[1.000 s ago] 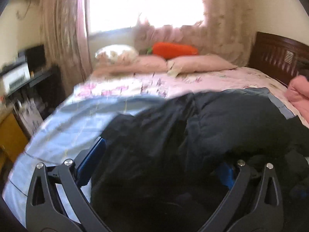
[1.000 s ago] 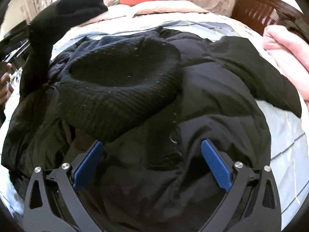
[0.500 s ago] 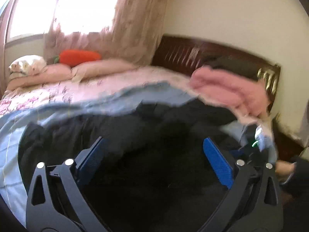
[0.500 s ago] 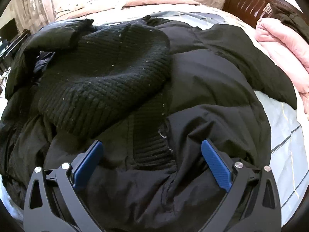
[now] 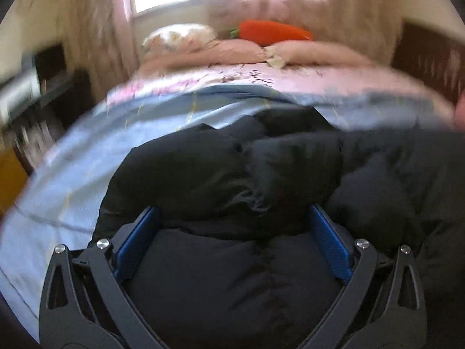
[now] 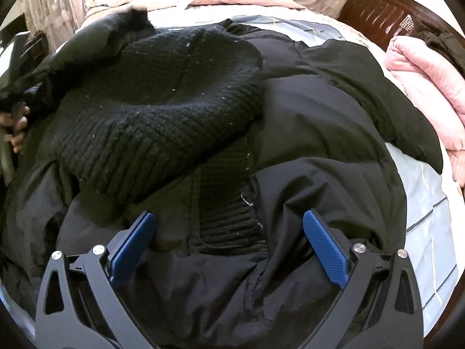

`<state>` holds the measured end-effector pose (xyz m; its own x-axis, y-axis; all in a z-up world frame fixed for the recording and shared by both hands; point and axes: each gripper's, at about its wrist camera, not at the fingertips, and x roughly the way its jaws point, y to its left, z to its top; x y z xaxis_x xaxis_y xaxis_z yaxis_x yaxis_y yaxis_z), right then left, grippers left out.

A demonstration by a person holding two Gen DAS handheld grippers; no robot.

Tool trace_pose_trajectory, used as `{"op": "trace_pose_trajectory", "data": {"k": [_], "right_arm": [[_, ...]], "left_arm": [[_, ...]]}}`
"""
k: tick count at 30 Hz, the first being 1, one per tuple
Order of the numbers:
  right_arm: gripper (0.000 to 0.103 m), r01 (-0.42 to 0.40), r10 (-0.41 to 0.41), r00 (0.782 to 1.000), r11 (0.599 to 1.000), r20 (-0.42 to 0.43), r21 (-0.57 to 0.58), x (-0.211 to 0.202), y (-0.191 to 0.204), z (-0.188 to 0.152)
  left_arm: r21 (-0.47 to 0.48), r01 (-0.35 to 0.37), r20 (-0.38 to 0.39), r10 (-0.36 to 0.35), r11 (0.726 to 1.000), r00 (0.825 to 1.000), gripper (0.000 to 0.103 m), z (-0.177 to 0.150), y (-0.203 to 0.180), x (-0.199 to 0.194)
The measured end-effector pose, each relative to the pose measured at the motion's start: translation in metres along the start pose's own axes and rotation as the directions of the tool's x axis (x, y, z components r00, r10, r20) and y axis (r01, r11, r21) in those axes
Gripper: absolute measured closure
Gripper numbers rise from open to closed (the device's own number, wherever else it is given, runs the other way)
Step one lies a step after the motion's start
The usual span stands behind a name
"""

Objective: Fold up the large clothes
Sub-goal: 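Fold the sleeve across the jacket body with the left tool and release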

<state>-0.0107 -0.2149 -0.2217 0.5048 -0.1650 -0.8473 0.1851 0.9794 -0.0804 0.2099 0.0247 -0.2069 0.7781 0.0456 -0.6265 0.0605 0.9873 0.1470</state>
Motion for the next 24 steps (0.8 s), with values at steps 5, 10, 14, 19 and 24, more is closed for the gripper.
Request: {"op": "trace_pose_trajectory", "data": {"k": [5, 10, 14, 19, 24], "right_arm": [[0.001, -0.07, 0.065, 0.992, 0.997, 0.108, 0.041, -0.034, 0.002, 0.021], [0.001, -0.195, 0.2, 0.939, 0.98, 0.281, -0.048, -0.069, 0.053, 0.102], [0.001, -0.217, 0.269, 0.899, 0.959, 0.347, -0.182, -0.049, 0.122, 0.159], [0.001, -0.047, 0.142, 0.958, 0.934, 0.248, -0.354, 0.037, 0.19, 0.183], [0.001, -0.154, 0.197, 0.958, 0.967, 0.207, -0.204, 0.077, 0.125, 0.182]], "left_arm": [[-0.021, 0.028, -0.002, -0.028, 0.999, 1.0, 0.002, -0.004, 0.003, 0.008], [-0.043, 0.061, -0.009, -0.061, 0.997, 0.998, 0.002, -0.013, 0.01, 0.013], [-0.084, 0.11, -0.005, -0.111, 0.99, 0.994, 0.002, -0.015, 0.018, 0.012], [-0.12, 0.139, -0.009, -0.141, 0.983, 0.99, 0.002, -0.018, 0.024, 0.015], [-0.122, 0.173, 0.011, -0.173, 0.977, 0.985, 0.002, -0.019, 0.025, 0.014]]}}
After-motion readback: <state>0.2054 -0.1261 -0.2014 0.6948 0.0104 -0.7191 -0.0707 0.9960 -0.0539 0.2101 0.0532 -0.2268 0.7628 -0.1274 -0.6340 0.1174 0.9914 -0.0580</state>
